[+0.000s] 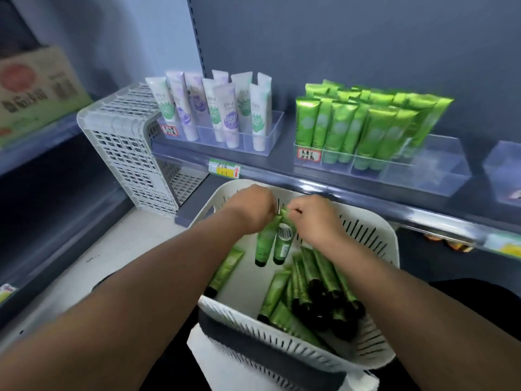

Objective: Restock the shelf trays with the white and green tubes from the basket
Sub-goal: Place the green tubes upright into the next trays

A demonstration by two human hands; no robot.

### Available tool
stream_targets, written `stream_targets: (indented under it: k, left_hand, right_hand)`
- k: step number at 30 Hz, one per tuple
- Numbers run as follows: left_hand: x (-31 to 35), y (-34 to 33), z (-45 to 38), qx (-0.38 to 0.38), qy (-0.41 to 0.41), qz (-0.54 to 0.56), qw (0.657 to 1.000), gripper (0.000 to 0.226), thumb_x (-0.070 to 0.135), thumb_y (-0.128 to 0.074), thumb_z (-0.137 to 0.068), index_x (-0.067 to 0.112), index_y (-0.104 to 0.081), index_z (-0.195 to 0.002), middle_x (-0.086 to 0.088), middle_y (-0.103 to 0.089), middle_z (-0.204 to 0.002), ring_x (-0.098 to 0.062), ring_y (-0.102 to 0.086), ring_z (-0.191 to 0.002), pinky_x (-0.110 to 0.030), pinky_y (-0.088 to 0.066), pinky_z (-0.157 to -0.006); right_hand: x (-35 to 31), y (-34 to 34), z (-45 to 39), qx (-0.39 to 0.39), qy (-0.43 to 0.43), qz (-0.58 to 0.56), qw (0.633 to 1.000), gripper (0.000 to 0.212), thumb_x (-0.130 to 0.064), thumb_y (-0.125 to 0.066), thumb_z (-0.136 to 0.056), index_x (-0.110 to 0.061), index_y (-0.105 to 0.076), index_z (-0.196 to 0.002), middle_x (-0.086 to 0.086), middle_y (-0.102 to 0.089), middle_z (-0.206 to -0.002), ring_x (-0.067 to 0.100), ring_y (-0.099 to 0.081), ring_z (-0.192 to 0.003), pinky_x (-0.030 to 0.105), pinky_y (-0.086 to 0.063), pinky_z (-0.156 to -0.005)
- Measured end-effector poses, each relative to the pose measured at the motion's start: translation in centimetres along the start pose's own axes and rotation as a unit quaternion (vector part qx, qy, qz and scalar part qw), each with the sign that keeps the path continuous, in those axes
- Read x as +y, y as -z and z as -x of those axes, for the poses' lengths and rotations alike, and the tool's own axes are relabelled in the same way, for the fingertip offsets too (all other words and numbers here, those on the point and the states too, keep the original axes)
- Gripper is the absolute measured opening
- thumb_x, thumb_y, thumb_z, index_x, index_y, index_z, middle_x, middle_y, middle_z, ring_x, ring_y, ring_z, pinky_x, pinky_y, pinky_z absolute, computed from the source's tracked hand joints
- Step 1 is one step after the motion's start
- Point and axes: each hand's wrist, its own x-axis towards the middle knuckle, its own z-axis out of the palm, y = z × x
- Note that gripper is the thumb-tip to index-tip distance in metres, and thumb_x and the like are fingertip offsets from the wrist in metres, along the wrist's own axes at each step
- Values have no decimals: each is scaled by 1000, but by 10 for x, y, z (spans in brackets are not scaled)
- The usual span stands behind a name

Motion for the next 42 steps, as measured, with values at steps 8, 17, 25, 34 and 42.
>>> stream_targets:
  k: [8,17,25,34,42]
  left_hand:
    - [82,68,5,121,-83,45,988,18,16,-55,-87,16,-73,-90,-7,-69,-97,-30,-62,-96,-28,-43,-73]
    - [167,132,-17,221,-143,66,962,21,18,-58,-87,21,-74,-101,-5,-71,-108,-28,-63,-103,-36,-51,-90]
    - [215,160,-59,234,-143,62,960,22,18,-56,-90,24,-70,-105,-8,-67,-113,-32,-62,-104,-37,-51,-90]
    - [231,143,-105,194,-118,25,974,24,13,-52,-91,21,-69,-107,-11,-66,-113,-35,-61,-105,-35,-49,-85]
    - [226,125,-126,173,-109,-7,979,20,16,-51,-92,17,-67,-104,-14,-64,-111,-36,-59,-105,-37,-46,-84]
  right_hand:
    - [13,114,20,124,17,35,991,16,-8,-55,-85,-9,-68,-75,10,-69,-75,29,-65,-75,35,-51,-68]
    - [36,224,27,206,-17,119,971,16,-18,-53,-88,-19,-67,-81,5,-67,-88,27,-56,-82,27,-38,-66]
    - [60,281,-2,260,-24,105,959,15,-18,-57,-89,-17,-72,-91,9,-71,-92,29,-62,-92,28,-43,-72]
    - [95,273,-42,206,-31,107,972,15,-14,-53,-90,-15,-66,-83,10,-67,-86,30,-60,-88,33,-48,-75]
    - [101,271,-65,205,-17,72,976,19,-19,-55,-93,-15,-70,-104,8,-71,-102,27,-61,-98,29,-46,-79]
